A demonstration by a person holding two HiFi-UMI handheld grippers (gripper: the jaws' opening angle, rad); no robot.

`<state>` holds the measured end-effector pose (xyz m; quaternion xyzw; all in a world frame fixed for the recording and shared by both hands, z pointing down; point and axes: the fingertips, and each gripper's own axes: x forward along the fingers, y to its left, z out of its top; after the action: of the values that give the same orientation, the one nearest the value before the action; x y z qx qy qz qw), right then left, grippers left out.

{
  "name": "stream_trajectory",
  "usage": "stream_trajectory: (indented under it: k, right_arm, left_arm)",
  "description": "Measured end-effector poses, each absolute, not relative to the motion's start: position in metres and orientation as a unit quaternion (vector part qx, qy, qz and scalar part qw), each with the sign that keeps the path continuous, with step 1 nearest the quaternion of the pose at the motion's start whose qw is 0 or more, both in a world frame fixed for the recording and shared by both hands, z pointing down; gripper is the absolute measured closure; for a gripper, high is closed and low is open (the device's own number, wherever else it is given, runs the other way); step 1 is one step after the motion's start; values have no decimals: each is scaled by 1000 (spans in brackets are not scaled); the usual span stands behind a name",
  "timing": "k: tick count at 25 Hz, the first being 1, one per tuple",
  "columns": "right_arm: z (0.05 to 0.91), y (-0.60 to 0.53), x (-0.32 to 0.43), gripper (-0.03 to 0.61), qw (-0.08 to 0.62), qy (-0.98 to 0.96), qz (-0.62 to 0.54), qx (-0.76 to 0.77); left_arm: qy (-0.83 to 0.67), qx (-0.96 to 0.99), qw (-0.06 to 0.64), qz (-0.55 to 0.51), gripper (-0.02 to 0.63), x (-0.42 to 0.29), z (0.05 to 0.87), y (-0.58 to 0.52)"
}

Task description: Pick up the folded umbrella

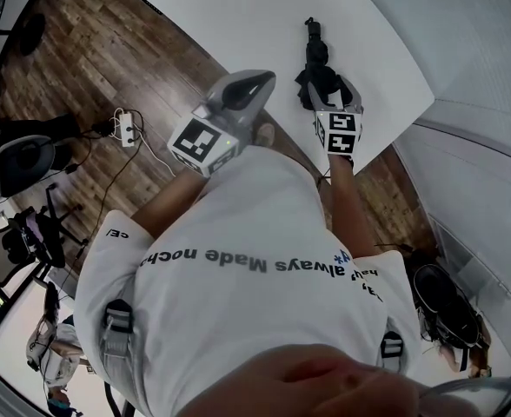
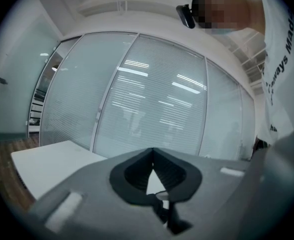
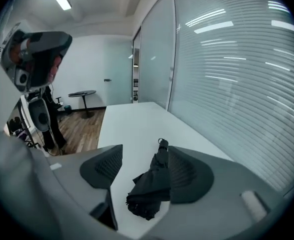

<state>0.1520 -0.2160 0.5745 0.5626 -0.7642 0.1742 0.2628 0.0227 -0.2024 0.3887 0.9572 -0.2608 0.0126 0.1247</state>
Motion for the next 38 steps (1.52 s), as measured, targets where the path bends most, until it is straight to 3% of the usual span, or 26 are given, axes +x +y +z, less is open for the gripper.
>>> stream_trajectory:
  k: [13,22,31,38]
  right_arm:
    - [715,-232,173,152,356,-704,278,548]
    - [775,-229,183,133,368,-666,364,538]
    - [796,-230,172,157,388,-642,393,532]
    - [791,-227,168,292,382,-639,412,526]
  left_arm:
    - [-285,950,128,19,614,1,391,-217]
    - [-291,948,130,22,614,2,392,-225]
    - [-290,948,127,24,614,3,388,-225]
    - [-296,947,125,22,614,-3,386,-225]
